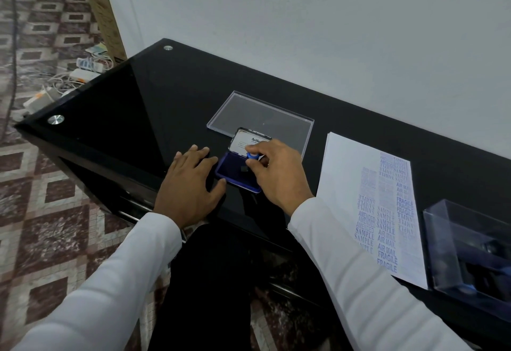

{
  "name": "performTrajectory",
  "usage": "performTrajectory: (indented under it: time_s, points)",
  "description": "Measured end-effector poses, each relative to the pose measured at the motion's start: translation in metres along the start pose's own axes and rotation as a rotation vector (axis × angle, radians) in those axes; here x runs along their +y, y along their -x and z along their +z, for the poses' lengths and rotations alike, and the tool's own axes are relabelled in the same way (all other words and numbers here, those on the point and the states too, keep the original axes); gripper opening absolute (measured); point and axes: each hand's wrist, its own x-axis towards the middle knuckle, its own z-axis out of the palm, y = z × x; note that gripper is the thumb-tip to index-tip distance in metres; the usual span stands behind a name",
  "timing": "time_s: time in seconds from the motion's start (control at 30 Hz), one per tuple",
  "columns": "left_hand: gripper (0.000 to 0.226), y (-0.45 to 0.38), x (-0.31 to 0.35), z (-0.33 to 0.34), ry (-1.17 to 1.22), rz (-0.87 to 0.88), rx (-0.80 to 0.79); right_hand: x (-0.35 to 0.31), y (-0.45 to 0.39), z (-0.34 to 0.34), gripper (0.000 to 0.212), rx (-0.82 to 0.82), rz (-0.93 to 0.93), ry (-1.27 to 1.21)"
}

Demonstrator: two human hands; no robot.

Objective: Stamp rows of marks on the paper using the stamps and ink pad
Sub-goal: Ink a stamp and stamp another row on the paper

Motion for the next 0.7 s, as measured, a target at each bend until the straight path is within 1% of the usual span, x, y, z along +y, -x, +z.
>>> performTrajectory:
  time_s: [0.07,0.27,0.43,0.6,0.7]
  points:
    - [0.063,-0.001,0.002,-0.005,0.038,-0.011,-0.01,0.0,0.001,-0.002,0.029,0.008,-0.004,-0.002]
    - [0.065,-0.006,0.026,-0.023,0.153,0.031,0.028,0.008,0.008,-0.022,0.031,0.136,-0.004,-0.064]
    - [0.059,-0.011,0.066,-0.025,0.186,0.089,0.013,0.024,0.022,-0.047,0.029,0.186,0.005,-0.056]
    - [0.056,-0.013,0.108,-0.012,0.248,0.158,-0.002,0.048,0.041,-0.079,0.028,0.234,0.059,-0.032]
    - [0.056,-0.018,0.135,-0.004,0.274,0.196,-0.041,0.066,0.05,-0.1,0.027,0.267,0.1,-0.018]
